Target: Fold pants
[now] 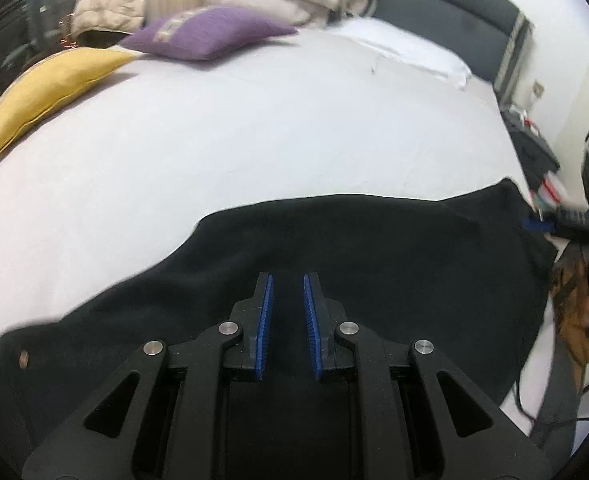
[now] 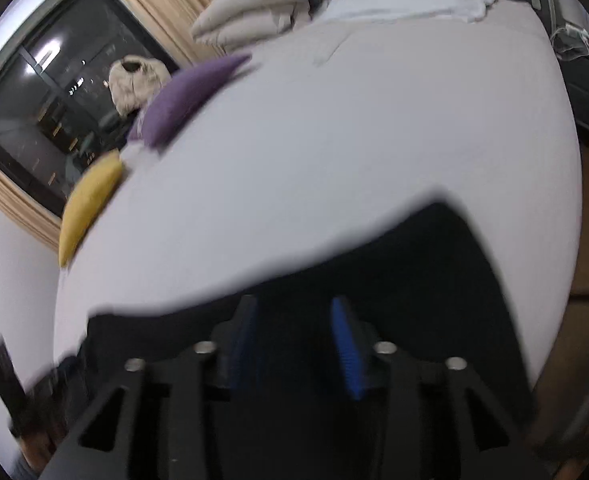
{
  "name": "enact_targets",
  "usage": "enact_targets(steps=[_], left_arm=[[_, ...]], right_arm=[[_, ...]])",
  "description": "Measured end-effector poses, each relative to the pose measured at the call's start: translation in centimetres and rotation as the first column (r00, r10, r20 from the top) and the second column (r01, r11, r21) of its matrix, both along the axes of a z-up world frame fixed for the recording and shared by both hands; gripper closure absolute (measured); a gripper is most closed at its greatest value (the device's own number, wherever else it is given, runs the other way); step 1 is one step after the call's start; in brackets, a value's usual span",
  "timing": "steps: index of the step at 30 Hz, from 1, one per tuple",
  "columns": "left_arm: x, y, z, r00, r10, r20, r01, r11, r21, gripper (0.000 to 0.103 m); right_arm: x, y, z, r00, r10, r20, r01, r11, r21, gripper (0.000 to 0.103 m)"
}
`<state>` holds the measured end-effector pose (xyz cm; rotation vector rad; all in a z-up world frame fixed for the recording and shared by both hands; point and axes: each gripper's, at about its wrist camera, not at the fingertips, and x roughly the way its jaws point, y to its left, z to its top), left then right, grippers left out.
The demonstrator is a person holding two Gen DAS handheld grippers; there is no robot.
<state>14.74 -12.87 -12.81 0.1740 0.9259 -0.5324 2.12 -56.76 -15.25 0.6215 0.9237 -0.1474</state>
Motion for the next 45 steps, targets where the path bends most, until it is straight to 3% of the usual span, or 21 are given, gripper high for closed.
enact_targets(steps=[2,4,6,8,10,13,14,17,18,19,20,22,25,29,31,33,34,36,39,41,45], left_arm=[[2.1,-1.7,-1.8,0.999,-0.017,-0.052,0.02,0.998,0.057,0.088],[4.3,-2.5,-3.4,0.997,-0.016,-0.081,0.021,0.998,0.066,0.088],[5.8,-2.6,-3.6,0.997,-0.001,-0.083,0.005,0.999,0.046,0.088],[7.0,-2.5,-3.2,0.994,0.028,-0.103,-0.027,1.0,0.014,0.088],[7.1,-2.2,-2.6,0.996,0.058,-0.074,-0.055,0.998,0.042,0.088],[5.5,-0.2,-1.3,0.994,0.102,-0.035,-0.102,0.995,0.01,0.088],[4.9,0.5,-1.0,0.993,0.117,-0.027,-0.117,0.993,0.008,0.088],[2.9,3.4,-1.9,0.988,0.15,-0.044,-0.15,0.989,0.008,0.077],[2.6,4.8,-2.8,0.986,0.158,-0.056,-0.158,0.987,-0.001,0.061],[2.4,5.9,-3.1,0.986,0.159,-0.056,-0.161,0.987,-0.017,0.058],[2.3,7.1,-3.1,0.984,0.168,-0.065,-0.17,0.985,-0.036,0.058],[1.6,9.5,-1.9,0.981,0.177,-0.08,-0.184,0.979,-0.087,0.058],[-1.6,13.6,1.3,0.965,0.253,0.061,-0.251,0.967,-0.045,0.056],[-4.4,18.9,1.4,0.925,0.357,0.127,-0.35,0.934,-0.077,0.035],[-4.1,21.6,-1.5,0.906,0.416,0.071,-0.414,0.909,-0.045,0.036],[-3.9,24.8,-3.2,0.908,0.418,0.01,-0.411,0.897,-0.163,0.036],[-4.1,25.4,-3.0,0.908,0.418,0.004,-0.41,0.894,-0.182,0.036],[-4.2,25.1,-2.1,0.903,0.428,0.033,-0.424,0.901,-0.091,0.036],[-5.0,24.4,-0.6,0.889,0.452,0.078,-0.45,0.892,-0.039,0.036],[-5.7,23.4,1.3,0.887,0.453,0.088,-0.445,0.89,-0.097,0.035],[-5.7,16.9,3.0,0.945,0.306,0.112,-0.292,0.948,-0.126,0.035]], right_arm=[[-3.0,-1.9,-2.4,0.995,-0.093,0.023,0.092,0.993,0.073,0.101],[-5.4,-3.9,-2.9,0.986,-0.164,0.015,0.162,0.98,0.114,0.103],[-6.4,-4.9,-1.9,0.974,-0.222,-0.045,0.224,0.974,0.027,0.103],[-6.7,-4.8,-0.1,0.962,-0.26,-0.088,0.256,0.965,-0.06,0.096],[-6.7,-3.9,2.5,0.979,-0.206,-0.003,0.206,0.978,-0.012,0.096],[-4.4,1.5,5.2,0.994,-0.037,0.107,0.036,0.999,0.017,0.073],[-3.4,3.2,5.2,0.991,0.035,0.132,-0.04,0.998,0.043,0.061],[-0.6,6.4,2.3,0.982,0.174,0.078,-0.18,0.98,0.084,0.052],[0.1,6.5,0.3,0.987,0.159,-0.006,-0.158,0.984,0.083,0.053],[0.0,6.1,-0.9,0.991,0.135,-0.024,-0.132,0.986,0.097,0.07],[-0.8,4.9,-1.4,0.996,0.094,0.003,-0.094,0.988,0.123,0.09],[-1.6,2.9,-0.9,1.0,0.01,-0.025,-0.007,0.992,0.123,0.097],[-4.2,1.8,1.4,0.997,-0.072,-0.04,0.073,0.997,0.018,0.085],[-4.2,4.5,3.8,0.992,0.071,0.103,-0.083,0.99,0.116,0.05],[-3.2,6.0,2.7,0.988,0.132,0.081,-0.14,0.985,0.105,0.049],[-1.9,4.9,-0.1,0.997,0.077,-0.013,-0.074,0.99,0.121,0.053],[-2.4,3.9,-1.0,1.0,0.027,-0.012,-0.025,0.986,0.162,0.074],[-4.3,1.9,-0.8,0.997,-0.079,-0.012,0.08,0.978,0.192,0.082],[-7.2,-0.1,1.8,0.98,-0.195,-0.032,0.196,0.981,0.018,0.053],[-10.2,-1.2,3.2,0.971,-0.235,0.037,0.232,0.971,0.061,0.048],[-10.4,0.5,4.8,0.97,-0.15,0.19,0.117,0.977,0.177,0.043]])
